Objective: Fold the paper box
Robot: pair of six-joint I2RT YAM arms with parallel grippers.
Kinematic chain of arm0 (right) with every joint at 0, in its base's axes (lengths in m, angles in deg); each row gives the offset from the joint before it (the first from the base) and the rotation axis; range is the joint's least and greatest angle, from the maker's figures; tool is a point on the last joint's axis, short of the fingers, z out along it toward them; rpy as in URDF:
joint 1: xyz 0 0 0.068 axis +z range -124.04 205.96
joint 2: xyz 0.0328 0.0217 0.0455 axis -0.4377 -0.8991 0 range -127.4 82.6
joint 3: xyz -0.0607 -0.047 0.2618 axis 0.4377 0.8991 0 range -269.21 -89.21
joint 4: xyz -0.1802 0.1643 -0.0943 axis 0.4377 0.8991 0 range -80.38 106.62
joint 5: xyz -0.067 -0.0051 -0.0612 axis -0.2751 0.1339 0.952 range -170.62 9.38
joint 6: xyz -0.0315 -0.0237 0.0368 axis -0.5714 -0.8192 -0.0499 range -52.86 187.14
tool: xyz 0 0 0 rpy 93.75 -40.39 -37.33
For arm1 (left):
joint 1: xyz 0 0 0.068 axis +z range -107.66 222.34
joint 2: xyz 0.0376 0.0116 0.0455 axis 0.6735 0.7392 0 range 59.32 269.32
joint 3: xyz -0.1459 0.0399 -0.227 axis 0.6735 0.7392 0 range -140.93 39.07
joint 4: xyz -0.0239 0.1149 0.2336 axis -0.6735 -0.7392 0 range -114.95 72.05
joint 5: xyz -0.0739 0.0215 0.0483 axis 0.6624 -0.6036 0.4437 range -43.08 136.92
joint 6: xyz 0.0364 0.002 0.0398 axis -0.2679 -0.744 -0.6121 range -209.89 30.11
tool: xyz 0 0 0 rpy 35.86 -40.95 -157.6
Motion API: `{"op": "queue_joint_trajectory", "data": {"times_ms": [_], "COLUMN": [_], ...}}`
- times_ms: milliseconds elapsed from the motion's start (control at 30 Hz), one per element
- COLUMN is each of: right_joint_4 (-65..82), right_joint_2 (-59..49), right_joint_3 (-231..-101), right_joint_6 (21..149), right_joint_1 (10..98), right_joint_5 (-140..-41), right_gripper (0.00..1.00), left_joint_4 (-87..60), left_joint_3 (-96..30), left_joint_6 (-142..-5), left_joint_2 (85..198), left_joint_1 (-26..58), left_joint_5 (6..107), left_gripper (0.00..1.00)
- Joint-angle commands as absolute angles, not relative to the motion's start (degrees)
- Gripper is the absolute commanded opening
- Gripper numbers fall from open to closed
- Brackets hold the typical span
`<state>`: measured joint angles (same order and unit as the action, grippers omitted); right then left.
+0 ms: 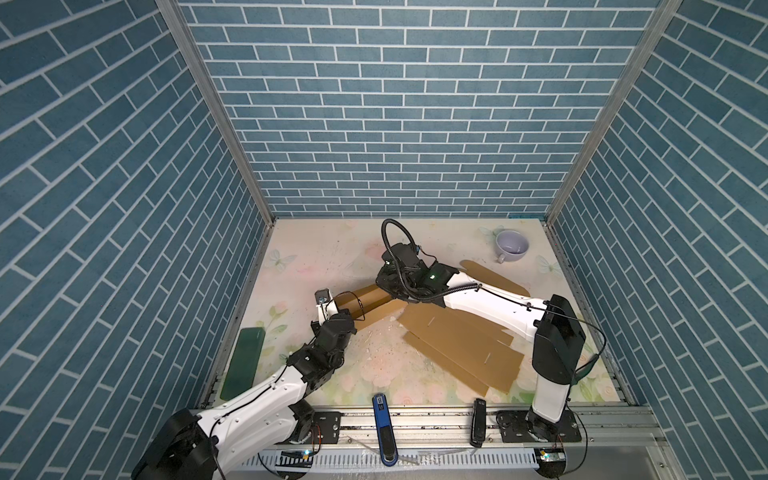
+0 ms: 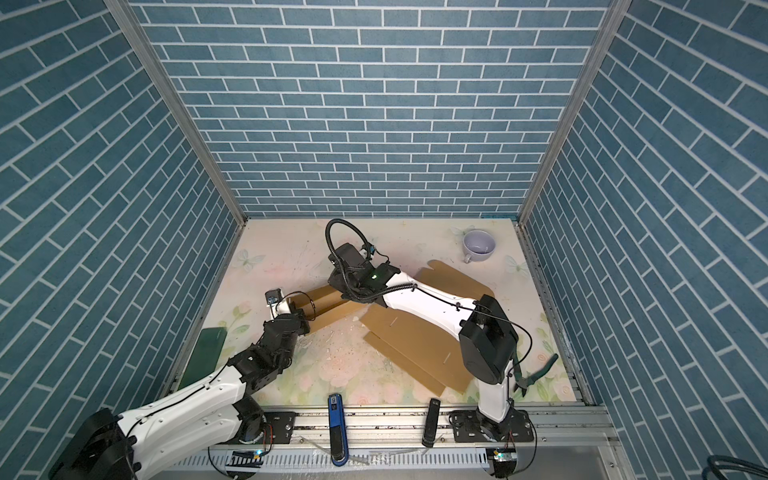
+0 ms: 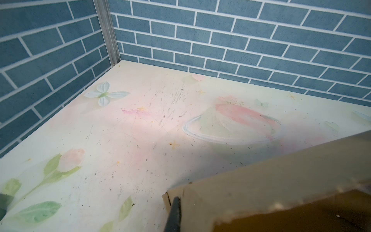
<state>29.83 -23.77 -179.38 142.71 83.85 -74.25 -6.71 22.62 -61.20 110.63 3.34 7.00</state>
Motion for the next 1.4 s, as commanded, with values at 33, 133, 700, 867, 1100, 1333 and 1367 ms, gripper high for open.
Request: {"op": "queue_joint_trajectory", "data": {"times_ms": [33, 133, 700, 867, 1100, 1333, 1367], "right_joint_4": [30.8, 30.4, 27.3, 25.9, 24.2, 23.1, 22.8], "right_joint_2": [-22.8, -22.4, -21.7, -21.8, -21.0, -20.8, -20.9], "right_joint_3": [-176.3, -175.3, -171.9, -170.2, -166.8, -165.1, -165.0], "right_joint_6": [144.3, 144.6, 146.6, 147.6, 148.9, 149.6, 149.6], "right_joint_1": [83.9, 83.9, 83.9, 84.0, 84.6, 84.9, 84.9], "right_joint_5": [-74.5, -74.1, -73.2, -73.3, -72.7, -72.4, -72.4], "right_gripper": [0.18, 0.16, 0.11, 0.1, 0.09, 0.09, 0.09], "left_joint_4": [-9.7, -10.0, -14.6, -15.6, -18.7, -22.0, -22.5], "left_joint_3": [23.7, 23.6, 24.1, 24.4, 24.8, 24.9, 24.9], "left_joint_6": [-61.5, -61.5, -61.4, -60.5, -58.8, -57.8, -57.6], "left_joint_2": [110.2, 109.7, 104.7, 104.2, 101.4, 98.0, 97.6], "left_joint_1": [2.9, 2.8, 2.4, 2.3, 1.9, 1.9, 1.9], "left_joint_5": [6.2, 6.3, 5.9, 5.9, 6.3, 6.7, 6.9], "left_gripper": [0.05, 0.06, 0.17, 0.17, 0.21, 0.25, 0.26]}}
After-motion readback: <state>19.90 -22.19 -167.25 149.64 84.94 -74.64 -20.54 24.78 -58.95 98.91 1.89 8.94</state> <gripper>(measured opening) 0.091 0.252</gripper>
